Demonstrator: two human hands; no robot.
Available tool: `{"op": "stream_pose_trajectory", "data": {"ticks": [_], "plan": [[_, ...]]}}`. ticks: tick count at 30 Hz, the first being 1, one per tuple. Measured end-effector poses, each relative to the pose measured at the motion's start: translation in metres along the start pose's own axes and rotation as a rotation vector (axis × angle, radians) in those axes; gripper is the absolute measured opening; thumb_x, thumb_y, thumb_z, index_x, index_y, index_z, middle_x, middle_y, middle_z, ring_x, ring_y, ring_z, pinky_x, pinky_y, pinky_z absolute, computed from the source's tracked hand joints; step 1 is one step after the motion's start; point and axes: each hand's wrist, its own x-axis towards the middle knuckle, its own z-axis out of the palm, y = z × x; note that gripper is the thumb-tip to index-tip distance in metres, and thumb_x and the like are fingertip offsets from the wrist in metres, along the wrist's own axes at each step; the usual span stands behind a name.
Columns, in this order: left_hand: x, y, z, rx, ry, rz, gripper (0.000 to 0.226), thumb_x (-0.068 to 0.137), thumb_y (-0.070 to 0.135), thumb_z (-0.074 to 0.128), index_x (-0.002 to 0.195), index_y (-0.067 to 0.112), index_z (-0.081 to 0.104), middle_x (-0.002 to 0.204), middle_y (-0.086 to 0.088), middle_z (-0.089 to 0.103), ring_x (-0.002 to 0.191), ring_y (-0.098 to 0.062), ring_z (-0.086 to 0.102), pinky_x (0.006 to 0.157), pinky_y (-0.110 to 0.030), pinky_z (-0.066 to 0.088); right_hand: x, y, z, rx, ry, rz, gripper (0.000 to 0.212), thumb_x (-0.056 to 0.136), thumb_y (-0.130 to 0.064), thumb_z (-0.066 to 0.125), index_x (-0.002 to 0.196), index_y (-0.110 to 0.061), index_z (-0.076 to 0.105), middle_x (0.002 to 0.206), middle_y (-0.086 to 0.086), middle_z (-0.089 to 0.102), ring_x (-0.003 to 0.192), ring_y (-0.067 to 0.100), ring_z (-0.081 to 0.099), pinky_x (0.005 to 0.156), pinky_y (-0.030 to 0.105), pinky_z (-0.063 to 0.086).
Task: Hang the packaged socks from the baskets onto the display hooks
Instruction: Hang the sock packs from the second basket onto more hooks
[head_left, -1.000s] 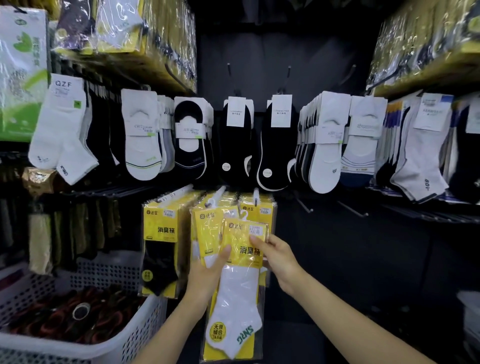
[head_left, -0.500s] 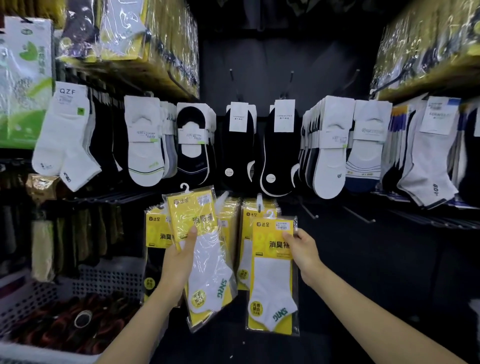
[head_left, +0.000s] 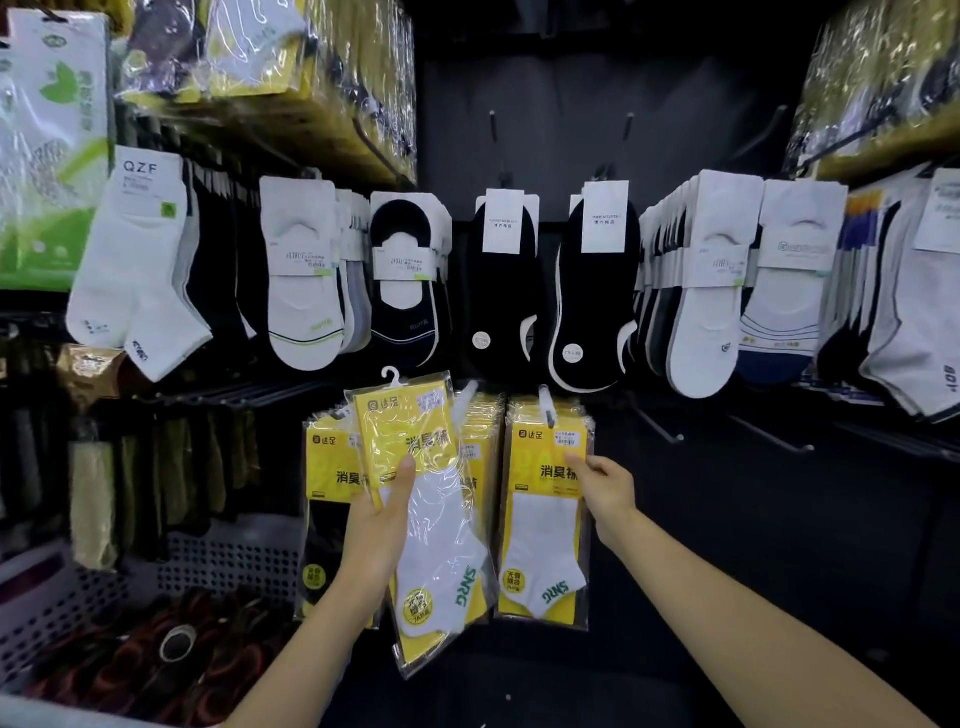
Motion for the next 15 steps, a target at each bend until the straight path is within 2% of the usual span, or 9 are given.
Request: {"op": "stream_pose_trajectory", "data": {"ticks": [1,2,3,4,5,8,11,13,15], "plan": [[0.0,0.0,0.0,0.002,0.006,0.017,0.096,0.078,0.069,0.048,0.116,-0.019,0.047,0.08,-0.033,0.054,0.079,-0.04,0.061,0.081,-0.037,0.048,0.003,0.004,0.0,-0.036,0.049,0.023,0.021,0.086,-0.026,0.069,0.093,-0.007,0.064,0.082,-0.001,0.062,0.08,0.015,0.056,0.068,0.025,0.044],[-0.002,0.001,0.0,0.009,0.007,0.041,0.083,0.076,0.071,0.048,0.092,-0.01,0.062,0.063,-0.025,0.049,0.062,-0.032,0.057,0.069,-0.028,0.048,0.005,0.008,-0.001,-0.078,0.096,0.043,0.024,0.084,-0.029,0.071,0.094,-0.007,0.064,0.083,0.0,0.061,0.079,0.015,0.055,0.071,0.028,0.043],[-0.004,0.002,0.002,0.013,0.007,0.051,0.065,0.073,0.072,0.048,0.058,0.01,0.058,0.049,-0.012,0.038,0.047,-0.022,0.044,0.056,-0.02,0.041,0.007,0.013,-0.003,-0.113,0.139,0.061,0.027,0.083,-0.029,0.072,0.095,-0.007,0.064,0.088,0.002,0.062,0.081,0.016,0.054,0.074,0.03,0.044],[-0.006,0.003,0.003,0.017,-0.002,0.056,0.057,0.072,0.071,0.047,0.042,0.024,0.037,0.043,0.0,0.027,0.041,-0.013,0.03,0.047,-0.015,0.03,0.007,0.017,-0.006,-0.139,0.179,0.077,0.028,0.082,-0.028,0.073,0.097,-0.006,0.063,0.095,0.006,0.064,0.084,0.018,0.055,0.076,0.032,0.046],[-0.007,0.003,0.004,0.026,-0.013,0.057,0.06,0.074,0.068,0.047,0.038,0.026,0.027,0.041,0.008,0.021,0.039,-0.008,0.022,0.042,-0.013,0.023,0.006,0.021,-0.008,-0.153,0.213,0.092,0.029,0.082,-0.026,0.074,0.1,-0.005,0.063,0.102,0.01,0.065,0.086,0.02,0.054,0.077,0.033,0.047],[-0.012,0.002,0.004,0.059,-0.019,0.056,0.066,0.084,0.058,0.049,0.032,0.024,0.027,0.037,0.011,0.019,0.033,-0.003,0.017,0.036,-0.012,0.017,-0.005,0.026,-0.017,-0.132,0.233,0.121,0.034,0.083,-0.024,0.073,0.107,-0.004,0.059,0.112,0.015,0.063,0.091,0.024,0.056,0.085,0.039,0.051],[-0.019,-0.003,0.01,0.05,-0.059,0.077,0.064,0.085,0.051,0.054,0.033,0.025,0.029,0.037,0.01,0.02,0.033,-0.004,0.018,0.035,-0.014,0.017,-0.024,0.019,-0.022,-0.062,0.08,0.098,0.028,0.087,-0.026,0.068,0.105,-0.005,0.06,0.106,0.014,0.065,0.095,0.026,0.062,0.091,0.045,0.052],[-0.025,-0.008,0.018,0.045,-0.101,0.068,0.057,0.086,0.047,0.057,0.035,0.027,0.043,0.04,0.007,0.026,0.035,-0.008,0.024,0.038,-0.015,0.021,-0.044,0.006,-0.022,-0.02,-0.088,0.061,0.029,0.092,-0.031,0.061,0.105,-0.006,0.061,0.094,0.009,0.065,0.082,0.019,0.062,0.081,0.04,0.057],[-0.032,-0.011,0.028,0.062,-0.16,0.06,0.039,0.086,0.047,0.058,0.054,0.024,0.058,0.051,-0.006,0.038,0.045,-0.016,0.036,0.044,-0.02,0.028,-0.065,-0.008,-0.02,0.014,-0.249,0.023,0.031,0.093,-0.035,0.057,0.106,-0.007,0.062,0.095,0.006,0.066,0.081,0.015,0.063,0.069,0.028,0.055]]}}
